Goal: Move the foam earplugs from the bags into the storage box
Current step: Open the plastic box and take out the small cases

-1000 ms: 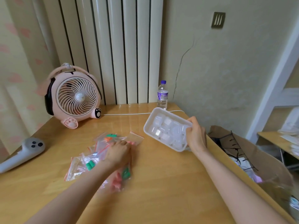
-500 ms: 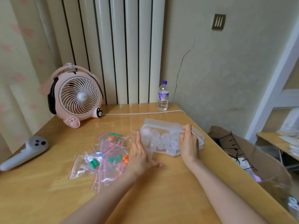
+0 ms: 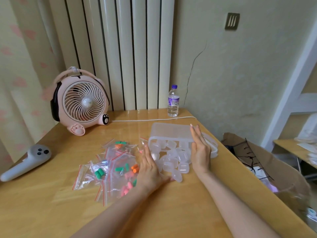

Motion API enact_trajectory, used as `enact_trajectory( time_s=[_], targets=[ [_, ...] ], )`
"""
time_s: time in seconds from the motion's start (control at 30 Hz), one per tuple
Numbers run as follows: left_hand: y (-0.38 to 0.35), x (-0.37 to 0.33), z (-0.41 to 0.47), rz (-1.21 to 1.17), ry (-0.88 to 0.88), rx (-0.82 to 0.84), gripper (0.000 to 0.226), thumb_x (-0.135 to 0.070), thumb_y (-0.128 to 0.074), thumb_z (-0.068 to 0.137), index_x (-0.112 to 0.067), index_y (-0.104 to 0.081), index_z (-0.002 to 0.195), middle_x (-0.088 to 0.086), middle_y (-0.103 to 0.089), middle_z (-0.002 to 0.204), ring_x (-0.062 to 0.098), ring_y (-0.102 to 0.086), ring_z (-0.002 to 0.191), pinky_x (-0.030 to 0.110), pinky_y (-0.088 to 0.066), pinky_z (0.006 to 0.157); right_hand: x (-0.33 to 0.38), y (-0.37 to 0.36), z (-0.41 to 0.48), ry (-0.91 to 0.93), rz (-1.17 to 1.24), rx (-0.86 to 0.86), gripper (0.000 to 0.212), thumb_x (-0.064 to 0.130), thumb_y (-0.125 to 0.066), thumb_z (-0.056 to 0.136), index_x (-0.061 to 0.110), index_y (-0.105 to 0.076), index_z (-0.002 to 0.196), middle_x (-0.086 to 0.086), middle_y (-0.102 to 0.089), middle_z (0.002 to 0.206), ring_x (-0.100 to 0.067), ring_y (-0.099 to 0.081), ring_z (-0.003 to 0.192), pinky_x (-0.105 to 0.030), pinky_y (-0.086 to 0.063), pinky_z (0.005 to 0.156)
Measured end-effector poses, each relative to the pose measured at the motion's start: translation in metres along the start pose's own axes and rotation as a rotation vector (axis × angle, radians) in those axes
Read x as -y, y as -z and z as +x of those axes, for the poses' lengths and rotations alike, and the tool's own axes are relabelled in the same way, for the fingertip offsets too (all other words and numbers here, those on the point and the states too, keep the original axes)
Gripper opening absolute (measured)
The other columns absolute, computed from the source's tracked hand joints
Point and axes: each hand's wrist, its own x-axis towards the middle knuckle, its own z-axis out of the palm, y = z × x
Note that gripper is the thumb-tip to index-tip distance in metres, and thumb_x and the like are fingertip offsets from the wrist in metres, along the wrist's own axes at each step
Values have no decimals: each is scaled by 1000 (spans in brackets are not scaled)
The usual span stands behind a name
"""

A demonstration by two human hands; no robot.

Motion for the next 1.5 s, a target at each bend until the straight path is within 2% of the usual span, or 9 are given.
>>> enact_trajectory(
  time_s=[0.2,0.33,0.43,0.67,0.8,0.97,1.13,1.33,1.5],
  targets=[
    [1,-3,1,52,-20,122,147,-64,-77,54,-1,21,142,8,15,155,23,10,145,29,-1,115,0,3,15,-32,-17,-96,64,-21,-39,82,10,-46,137,-16,-38,146,-2,-42,118,5,-27,87],
    [3,-6,2,111,-15,181,150,-69,-74,47,-3,19,144,7,14,156,24,12,145,32,0,117,1,6,27,-155,3,-140,61,-15,-36,86,14,-47,138,-12,-38,146,-28,-60,106,-27,-41,84],
    [2,-4,6,140,-36,188,136,-54,-78,61,-5,16,145,7,10,156,24,13,144,35,0,117,-8,9,42,-350,2,-107,56,-11,-33,89,11,-44,140,-21,-46,139,-33,-48,126,-18,-34,84],
    [3,5,15,163,-68,233,136,-64,-73,57,-12,14,147,4,8,156,23,14,144,42,0,118,-23,30,68,-666,-58,-54,45,-1,-36,96,10,-44,139,-23,-46,138,-34,-39,129,-39,-39,102],
    [3,16,24,217,-101,243,152,-100,-32,28,-18,13,148,0,7,157,24,10,145,48,2,117,-32,30,74,-718,9,-76,38,5,-45,90,12,-63,122,-14,-56,127,-37,-58,108,-52,-54,83],
    [8,24,24,354,-263,180,126,-101,-11,40,-36,4,147,-10,-7,155,18,-1,144,51,2,116,-44,35,75,-785,-58,-81,25,10,-41,81,10,-59,64,-4,-50,63,-38,-66,59,-47,-57,61],
    [9,25,22,398,-272,168,115,-99,-2,46,-41,-2,146,-14,-8,155,14,0,144,49,1,116,-68,37,71,-826,-106,-63,22,19,-47,89,22,-61,71,-11,-62,77,-37,-66,53,-49,-58,59],
    [13,26,23,370,-236,196,116,-99,-3,45,-42,-6,145,-12,-9,155,16,-2,144,50,0,116,-60,46,70,-893,-182,52,25,21,-44,89,25,-57,67,0,-50,55,-35,-66,50,-48,-54,51],
    [13,26,23,405,-253,252,119,-100,-4,41,-42,-11,145,-13,-3,155,19,0,145,53,2,115,-67,48,69,-880,-190,49,28,24,-45,88,22,-60,65,-7,-60,54,-34,-67,55,-47,-57,70]
  ],
)
